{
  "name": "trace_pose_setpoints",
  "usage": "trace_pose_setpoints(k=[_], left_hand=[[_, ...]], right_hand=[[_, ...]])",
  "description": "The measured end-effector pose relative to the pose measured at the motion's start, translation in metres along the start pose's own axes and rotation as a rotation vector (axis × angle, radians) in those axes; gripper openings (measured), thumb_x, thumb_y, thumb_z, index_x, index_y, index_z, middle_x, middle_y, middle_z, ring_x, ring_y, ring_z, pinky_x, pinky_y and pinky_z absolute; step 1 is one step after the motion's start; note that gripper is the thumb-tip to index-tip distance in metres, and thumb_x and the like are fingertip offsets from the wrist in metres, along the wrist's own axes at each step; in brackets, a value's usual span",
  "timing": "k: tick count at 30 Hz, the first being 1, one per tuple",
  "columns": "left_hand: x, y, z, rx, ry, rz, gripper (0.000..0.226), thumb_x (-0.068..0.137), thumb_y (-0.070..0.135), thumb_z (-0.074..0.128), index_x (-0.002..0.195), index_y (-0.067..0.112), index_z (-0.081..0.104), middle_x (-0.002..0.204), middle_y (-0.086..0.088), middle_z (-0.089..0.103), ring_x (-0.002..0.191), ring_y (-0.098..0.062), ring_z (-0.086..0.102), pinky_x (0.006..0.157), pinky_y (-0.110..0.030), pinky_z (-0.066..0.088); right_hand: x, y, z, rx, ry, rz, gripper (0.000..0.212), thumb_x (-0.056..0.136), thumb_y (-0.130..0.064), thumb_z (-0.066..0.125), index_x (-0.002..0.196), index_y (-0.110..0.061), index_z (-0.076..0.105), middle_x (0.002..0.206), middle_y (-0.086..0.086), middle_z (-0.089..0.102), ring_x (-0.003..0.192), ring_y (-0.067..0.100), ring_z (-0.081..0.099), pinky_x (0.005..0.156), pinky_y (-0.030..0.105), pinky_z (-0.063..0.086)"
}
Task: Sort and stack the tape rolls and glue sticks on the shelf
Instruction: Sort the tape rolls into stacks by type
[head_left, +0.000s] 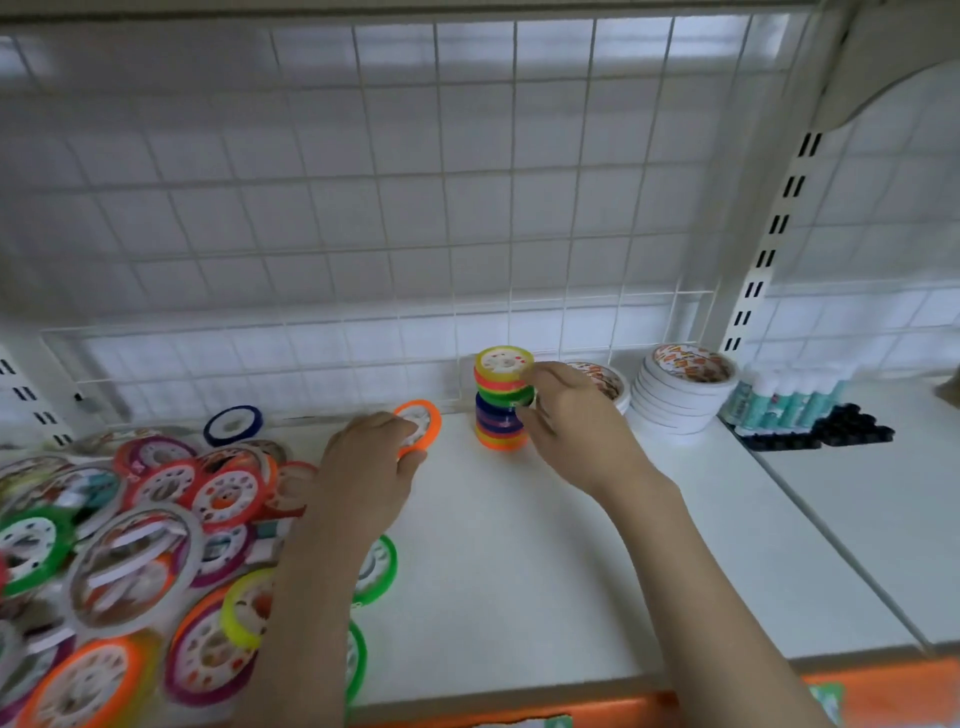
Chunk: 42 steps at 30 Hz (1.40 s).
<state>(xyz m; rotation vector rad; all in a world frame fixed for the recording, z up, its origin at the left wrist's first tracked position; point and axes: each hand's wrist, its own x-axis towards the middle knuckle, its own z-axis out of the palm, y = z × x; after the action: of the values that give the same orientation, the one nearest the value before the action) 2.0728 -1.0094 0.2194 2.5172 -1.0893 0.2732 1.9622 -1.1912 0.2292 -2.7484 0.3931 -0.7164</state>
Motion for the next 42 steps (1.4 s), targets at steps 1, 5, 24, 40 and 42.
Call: trace_pose_setpoints(k=[1,5,24,40,42], left_hand=[[0.005,0.004,0.001,-0.007,0.014,0.027,0.034,0.090,0.022,0.058,0.119,0.005,0.061,0.121,-0.014,0.060,0.112,-0.033,0.052,0.094,-0.038,0.038],[0.029,0.022,-0.001,-0.050,0.091,0.128,0.027,0.080,0.010,0.070,0.103,-0.003,0.068,0.102,-0.023,0.066,0.094,-0.042,0.060,0.083,-0.047,0.045],[0.099,0.081,0.002,0.224,-0.123,0.231,0.032,0.094,0.029,0.049,0.123,0.018,0.058,0.113,-0.007,0.059,0.107,-0.027,0.052,0.085,-0.035,0.038],[0.026,0.036,0.012,-0.079,-0.037,0.111,0.055,0.092,0.032,0.053,0.142,0.019,0.035,0.147,-0.003,0.035,0.134,-0.022,0.031,0.109,-0.036,0.028],[0.013,0.021,0.010,-0.036,-0.082,0.051,0.054,0.094,0.037,0.049,0.143,0.021,0.033,0.146,0.000,0.037,0.133,-0.020,0.033,0.109,-0.033,0.027]], right_hand=[[-0.012,0.001,0.002,0.016,0.028,0.006,0.030,0.088,-0.013,0.053,0.115,-0.001,0.059,0.116,0.014,0.057,0.111,0.031,0.052,0.092,0.031,0.042],[-0.055,0.013,0.014,-0.009,0.033,0.059,0.041,0.076,-0.017,0.053,0.113,-0.005,0.063,0.119,0.014,0.060,0.114,0.031,0.056,0.094,0.032,0.047],[-0.075,0.019,0.028,-0.077,-0.255,0.201,0.038,0.097,-0.030,0.034,0.126,-0.010,0.050,0.136,0.004,0.045,0.127,0.022,0.039,0.097,0.029,0.036],[-0.064,0.008,0.026,-0.091,-0.258,0.099,0.039,0.097,-0.033,0.037,0.130,-0.014,0.046,0.135,-0.001,0.044,0.126,0.017,0.039,0.093,0.023,0.036],[-0.058,-0.001,0.028,-0.081,-0.274,0.057,0.040,0.097,-0.035,0.038,0.132,-0.015,0.046,0.136,-0.001,0.043,0.126,0.017,0.039,0.093,0.023,0.038]])
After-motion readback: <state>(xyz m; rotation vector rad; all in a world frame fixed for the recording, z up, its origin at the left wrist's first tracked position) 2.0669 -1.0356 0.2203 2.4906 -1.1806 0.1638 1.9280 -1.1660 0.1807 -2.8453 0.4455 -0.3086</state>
